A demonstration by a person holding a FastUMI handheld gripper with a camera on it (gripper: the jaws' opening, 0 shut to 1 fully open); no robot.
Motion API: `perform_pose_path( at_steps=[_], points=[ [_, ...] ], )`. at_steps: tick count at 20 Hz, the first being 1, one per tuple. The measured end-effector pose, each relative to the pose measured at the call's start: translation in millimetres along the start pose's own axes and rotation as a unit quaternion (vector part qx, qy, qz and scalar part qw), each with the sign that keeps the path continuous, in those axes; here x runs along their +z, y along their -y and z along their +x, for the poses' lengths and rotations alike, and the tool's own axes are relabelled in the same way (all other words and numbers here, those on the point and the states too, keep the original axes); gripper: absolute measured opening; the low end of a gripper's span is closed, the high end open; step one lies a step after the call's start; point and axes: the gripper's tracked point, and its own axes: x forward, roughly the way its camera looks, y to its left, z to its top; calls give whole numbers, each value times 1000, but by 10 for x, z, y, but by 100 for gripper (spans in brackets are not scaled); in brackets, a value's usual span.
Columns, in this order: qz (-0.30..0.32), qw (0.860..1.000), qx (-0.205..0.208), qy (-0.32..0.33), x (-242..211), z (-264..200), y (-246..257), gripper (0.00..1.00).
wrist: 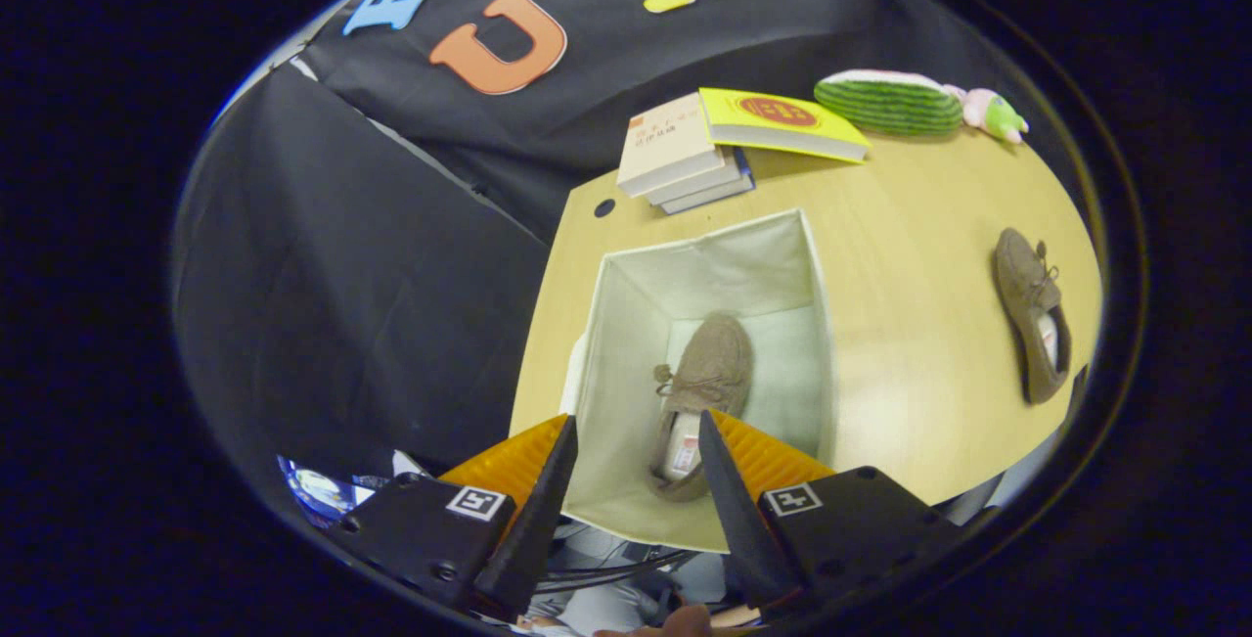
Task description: Open the storage box then place both shoes into the box .Put the left shoe in first, then the right shoe, with the right side of both shoes facing outward in a uniform manner.
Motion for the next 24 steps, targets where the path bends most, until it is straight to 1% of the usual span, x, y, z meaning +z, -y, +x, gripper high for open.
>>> perform_pose_path(
  at_steps=[3, 5, 6, 8, 10, 12, 13, 16, 18, 20, 24],
  points=[
    [-36, 998, -35, 27, 83, -349, 332, 82],
    [-63, 995, -63, 48, 190, -623, 655, 82],
    [-81, 992, -76, 62, 263, -746, 800, 81],
    [-121, 981, -121, 86, 406, -983, 1194, 83],
    [-138, 975, -152, 90, 431, -1170, 1544, 88],
    [-140, 973, -170, 70, 390, -1266, 1939, 93],
    [-134, 975, -169, 54, 352, -1266, 2128, 95],
    [-89, 981, -172, 10, 292, -1201, 2686, 95],
    [-71, 980, -186, -17, 262, -1138, 3033, 95],
    [-65, 978, -196, -36, 283, -1118, 3288, 95],
    [-57, 975, -196, -89, 176, -980, 3748, 95]
  ],
)
